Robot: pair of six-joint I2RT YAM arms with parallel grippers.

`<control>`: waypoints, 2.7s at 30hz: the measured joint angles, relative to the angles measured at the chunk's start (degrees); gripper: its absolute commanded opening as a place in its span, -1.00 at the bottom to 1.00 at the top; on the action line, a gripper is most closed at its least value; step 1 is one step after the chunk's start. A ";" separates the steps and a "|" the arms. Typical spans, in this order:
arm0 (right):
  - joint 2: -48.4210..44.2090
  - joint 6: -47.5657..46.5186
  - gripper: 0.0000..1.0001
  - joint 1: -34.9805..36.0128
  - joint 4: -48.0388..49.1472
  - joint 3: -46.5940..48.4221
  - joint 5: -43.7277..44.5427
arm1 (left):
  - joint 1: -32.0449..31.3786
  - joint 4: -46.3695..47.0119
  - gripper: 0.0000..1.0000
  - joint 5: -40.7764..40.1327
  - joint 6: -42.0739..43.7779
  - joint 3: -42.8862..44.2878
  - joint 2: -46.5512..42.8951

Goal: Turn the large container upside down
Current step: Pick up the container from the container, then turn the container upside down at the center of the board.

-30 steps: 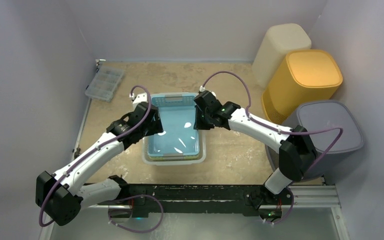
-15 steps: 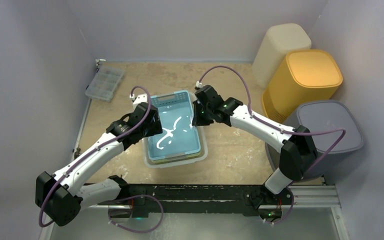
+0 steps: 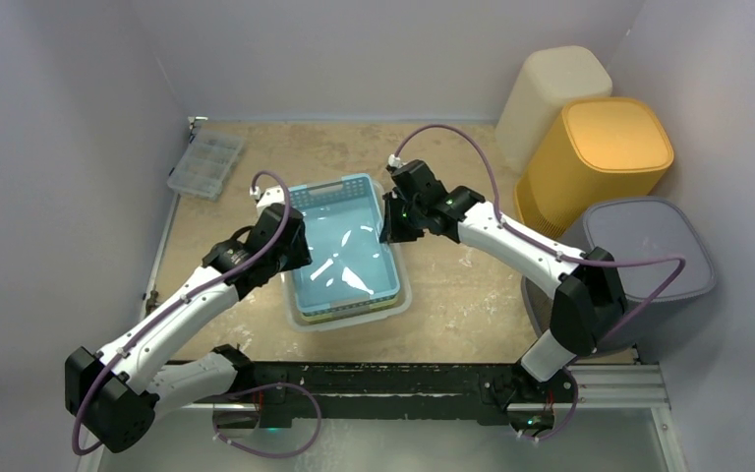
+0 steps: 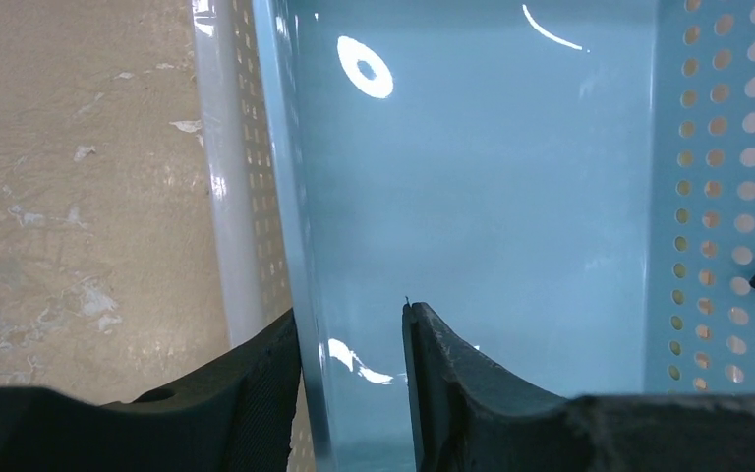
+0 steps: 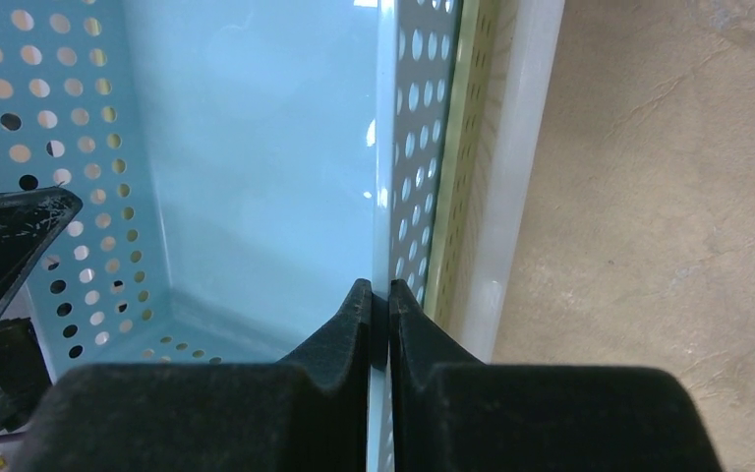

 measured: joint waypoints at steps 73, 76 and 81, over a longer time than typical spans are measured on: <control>-31.80 13.33 0.97 -0.63 16.94 -17.68 -3.10 | 17.35 5.31 -1.00 15.32 -9.29 -2.16 -0.79; -32.39 16.20 0.94 -0.57 20.52 -23.43 -5.68 | 17.38 7.96 -1.00 18.27 -11.78 -3.93 -0.85; -31.41 18.99 0.79 1.60 23.67 -26.16 -7.06 | 17.38 9.64 -1.00 21.16 -14.95 -5.81 -1.84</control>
